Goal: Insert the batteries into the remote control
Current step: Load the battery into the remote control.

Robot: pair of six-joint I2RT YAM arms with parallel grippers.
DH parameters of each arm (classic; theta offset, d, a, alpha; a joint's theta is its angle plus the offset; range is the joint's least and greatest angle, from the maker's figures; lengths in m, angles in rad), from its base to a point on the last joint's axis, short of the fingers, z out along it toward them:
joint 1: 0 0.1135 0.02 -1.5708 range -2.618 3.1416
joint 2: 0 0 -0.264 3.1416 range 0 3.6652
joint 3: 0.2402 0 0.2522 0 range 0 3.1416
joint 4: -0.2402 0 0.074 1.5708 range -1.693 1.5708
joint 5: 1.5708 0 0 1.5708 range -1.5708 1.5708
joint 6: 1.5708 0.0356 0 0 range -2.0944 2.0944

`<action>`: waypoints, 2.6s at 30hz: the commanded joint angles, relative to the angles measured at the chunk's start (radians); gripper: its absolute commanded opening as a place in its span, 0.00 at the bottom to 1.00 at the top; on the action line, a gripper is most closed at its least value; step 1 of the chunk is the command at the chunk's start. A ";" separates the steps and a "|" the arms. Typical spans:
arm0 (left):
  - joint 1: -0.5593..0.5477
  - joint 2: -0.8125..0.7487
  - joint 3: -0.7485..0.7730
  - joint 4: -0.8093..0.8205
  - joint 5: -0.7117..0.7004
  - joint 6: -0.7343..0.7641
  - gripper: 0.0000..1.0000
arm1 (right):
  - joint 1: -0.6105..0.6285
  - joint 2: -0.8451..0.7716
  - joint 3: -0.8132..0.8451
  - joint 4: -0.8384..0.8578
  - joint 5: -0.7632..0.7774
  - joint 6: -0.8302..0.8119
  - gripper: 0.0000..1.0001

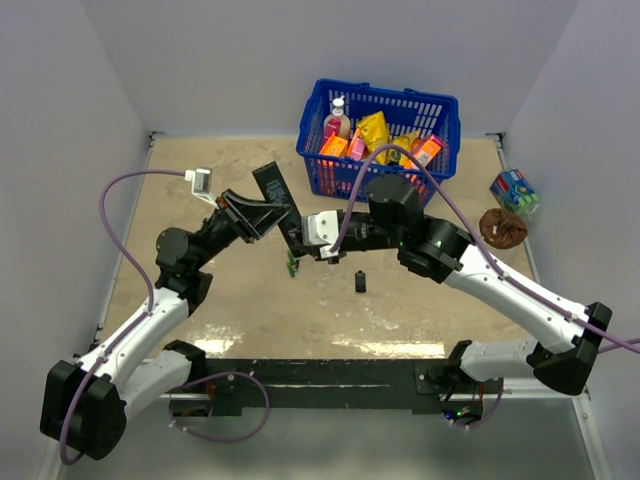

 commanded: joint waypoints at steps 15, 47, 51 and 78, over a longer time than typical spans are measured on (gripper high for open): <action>-0.005 -0.007 0.065 -0.017 0.026 0.045 0.00 | -0.045 0.042 0.022 0.051 -0.038 0.025 0.28; -0.005 -0.045 -0.034 0.437 -0.152 -0.154 0.00 | -0.065 0.041 -0.153 0.106 -0.097 0.125 0.09; -0.005 -0.039 -0.019 0.480 -0.158 -0.171 0.00 | -0.067 0.041 -0.187 0.125 -0.077 0.148 0.08; -0.005 -0.036 0.044 0.510 -0.123 -0.180 0.00 | -0.071 0.081 -0.325 0.250 0.088 0.225 0.29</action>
